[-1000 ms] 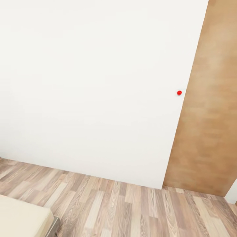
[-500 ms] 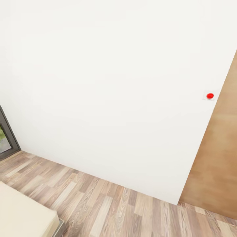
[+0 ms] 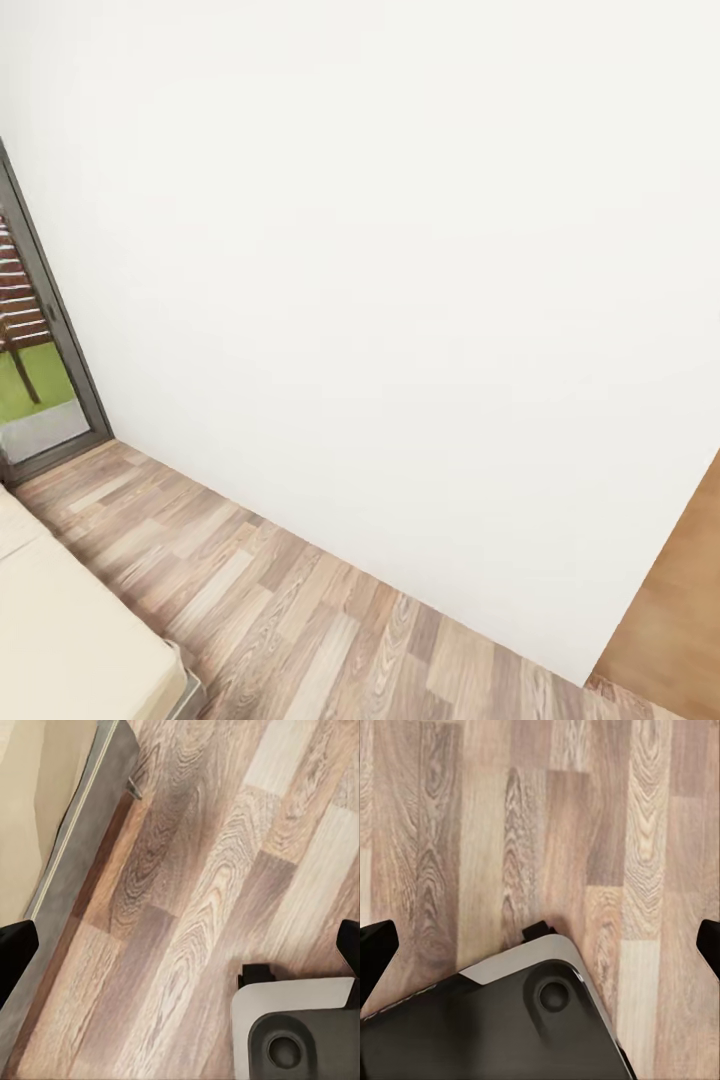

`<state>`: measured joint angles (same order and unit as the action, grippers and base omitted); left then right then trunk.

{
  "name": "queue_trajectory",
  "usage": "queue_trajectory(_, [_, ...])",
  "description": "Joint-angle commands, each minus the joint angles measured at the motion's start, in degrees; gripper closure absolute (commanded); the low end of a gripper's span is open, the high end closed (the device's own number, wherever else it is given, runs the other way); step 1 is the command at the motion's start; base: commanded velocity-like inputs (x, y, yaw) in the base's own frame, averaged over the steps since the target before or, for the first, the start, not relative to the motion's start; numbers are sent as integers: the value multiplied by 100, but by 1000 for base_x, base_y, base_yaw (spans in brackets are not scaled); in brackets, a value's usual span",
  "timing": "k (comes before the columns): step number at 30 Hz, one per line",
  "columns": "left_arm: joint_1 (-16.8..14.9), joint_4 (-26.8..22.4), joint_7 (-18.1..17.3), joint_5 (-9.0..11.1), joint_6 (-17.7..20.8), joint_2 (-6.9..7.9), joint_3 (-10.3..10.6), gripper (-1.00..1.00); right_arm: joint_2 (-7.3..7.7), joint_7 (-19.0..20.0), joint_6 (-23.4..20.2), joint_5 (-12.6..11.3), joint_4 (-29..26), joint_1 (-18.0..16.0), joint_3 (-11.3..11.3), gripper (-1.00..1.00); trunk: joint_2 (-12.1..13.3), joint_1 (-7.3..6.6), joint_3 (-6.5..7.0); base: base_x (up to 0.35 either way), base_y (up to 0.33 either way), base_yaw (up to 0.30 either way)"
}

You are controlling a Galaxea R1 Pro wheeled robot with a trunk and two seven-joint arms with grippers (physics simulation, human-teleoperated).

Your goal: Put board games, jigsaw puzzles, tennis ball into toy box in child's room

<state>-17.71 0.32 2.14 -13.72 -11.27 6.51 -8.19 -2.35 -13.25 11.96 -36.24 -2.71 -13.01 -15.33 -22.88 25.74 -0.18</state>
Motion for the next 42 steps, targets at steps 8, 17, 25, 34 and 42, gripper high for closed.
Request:
queue_trajectory(8, [-4, 19, 21, -60, -24, 0, -42, -100, -2, -20, 13, -49, -2, 1, -49, -100, -4, 5, -20, 257, -201, 282])
queue_trajectory(17, [-4, 20, 22, -60, -24, 0, -42, -100, -2, -20, 17, -49, -2, 1, -51, -100, -4, 5, -41, 251, -208, 282])
queue_trajectory(25, [-4, 20, 20, -60, -24, 0, -42, -100, -3, -20, 13, -49, -2, 1, -51, -100, -4, 5, -59, 251, -208, 282])
queue_trajectory(34, [-4, 20, 17, -60, -24, 0, -42, -100, -9, -20, 17, -49, -2, 1, -56, -100, -4, 5, -79, 237, -201, 283])
queue_trajectory(42, [-5, 20, 14, -60, -27, -15, -42, -100, -17, -20, 17, -49, -2, 1, -57, -100, -4, 5, -97, 66, -61, 283])
